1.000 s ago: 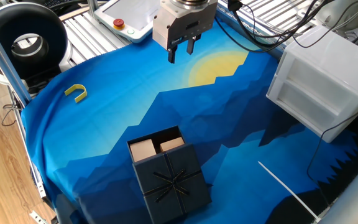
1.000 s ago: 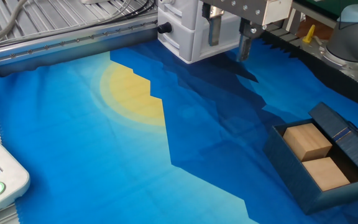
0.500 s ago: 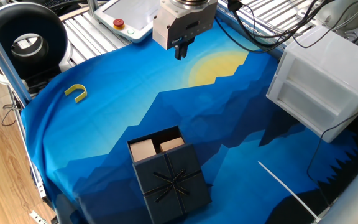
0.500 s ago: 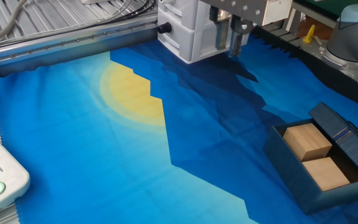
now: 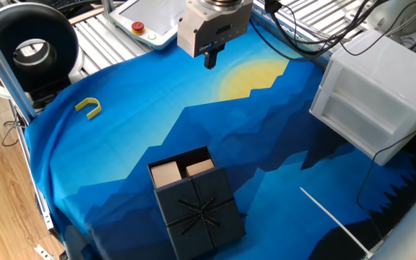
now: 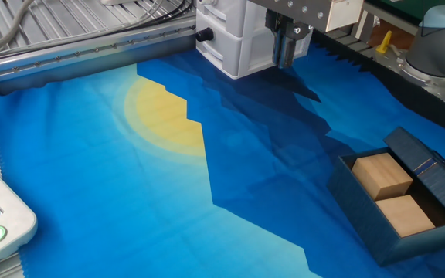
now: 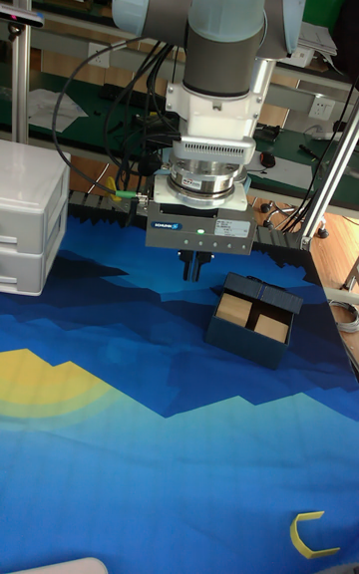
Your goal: Slide the outer casing onto the gift box
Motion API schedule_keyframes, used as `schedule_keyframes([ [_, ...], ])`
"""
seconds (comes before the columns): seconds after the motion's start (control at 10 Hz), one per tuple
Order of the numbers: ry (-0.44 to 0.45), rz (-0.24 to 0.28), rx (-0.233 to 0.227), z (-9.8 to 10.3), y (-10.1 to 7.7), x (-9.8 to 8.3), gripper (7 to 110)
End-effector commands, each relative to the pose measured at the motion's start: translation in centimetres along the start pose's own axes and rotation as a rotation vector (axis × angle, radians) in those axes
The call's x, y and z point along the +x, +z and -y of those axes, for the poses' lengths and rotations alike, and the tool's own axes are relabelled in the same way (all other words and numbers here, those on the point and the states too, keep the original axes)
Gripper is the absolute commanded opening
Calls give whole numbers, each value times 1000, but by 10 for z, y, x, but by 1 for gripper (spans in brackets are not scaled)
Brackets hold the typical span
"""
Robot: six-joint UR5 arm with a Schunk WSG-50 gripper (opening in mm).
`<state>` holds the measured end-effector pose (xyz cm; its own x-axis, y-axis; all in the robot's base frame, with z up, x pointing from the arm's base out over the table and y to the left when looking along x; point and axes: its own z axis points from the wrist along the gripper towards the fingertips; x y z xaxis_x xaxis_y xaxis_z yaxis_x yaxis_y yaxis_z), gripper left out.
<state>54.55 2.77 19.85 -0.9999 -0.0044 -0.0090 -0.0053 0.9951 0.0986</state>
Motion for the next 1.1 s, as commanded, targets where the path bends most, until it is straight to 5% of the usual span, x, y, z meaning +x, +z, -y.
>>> schedule_keyframes([
  [0.0, 1, -1, -8, -2, -1, 0, 7],
  [0.8, -69, -65, 40, 2, 5, 20, 7],
  [1.0, -192, -99, 73, 9, 5, 28, 7],
])
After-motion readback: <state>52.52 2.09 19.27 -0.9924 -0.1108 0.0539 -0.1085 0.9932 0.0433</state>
